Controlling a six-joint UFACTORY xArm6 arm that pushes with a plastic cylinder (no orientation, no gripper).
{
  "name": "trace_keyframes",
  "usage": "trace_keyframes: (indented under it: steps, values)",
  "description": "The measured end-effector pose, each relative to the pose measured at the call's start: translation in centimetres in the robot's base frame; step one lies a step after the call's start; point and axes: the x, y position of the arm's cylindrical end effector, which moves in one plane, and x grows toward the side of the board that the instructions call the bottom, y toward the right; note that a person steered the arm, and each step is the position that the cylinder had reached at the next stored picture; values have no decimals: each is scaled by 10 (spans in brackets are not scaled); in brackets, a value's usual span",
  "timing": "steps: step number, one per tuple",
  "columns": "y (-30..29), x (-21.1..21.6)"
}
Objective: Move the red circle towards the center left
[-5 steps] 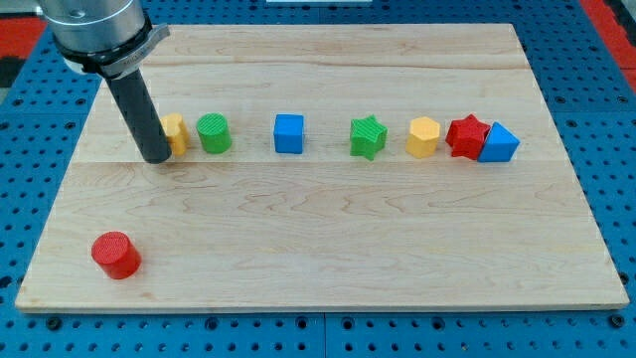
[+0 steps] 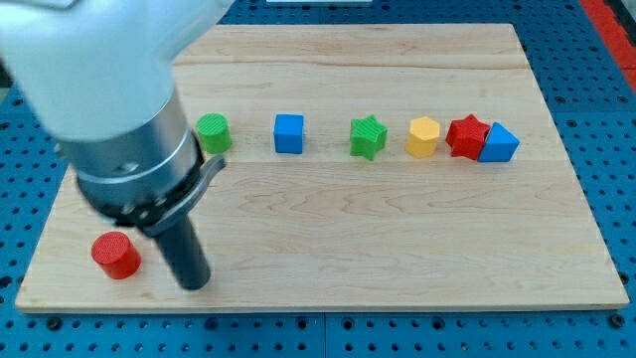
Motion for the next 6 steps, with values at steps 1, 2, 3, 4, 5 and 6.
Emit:
trace_keyframes:
  steps: [1, 2, 3, 4, 5, 6]
  values:
    - [-44, 2]
    - [-92, -19]
    - [-104, -51]
    - [-127, -66]
    - [-139, -66]
    - [-141, -78]
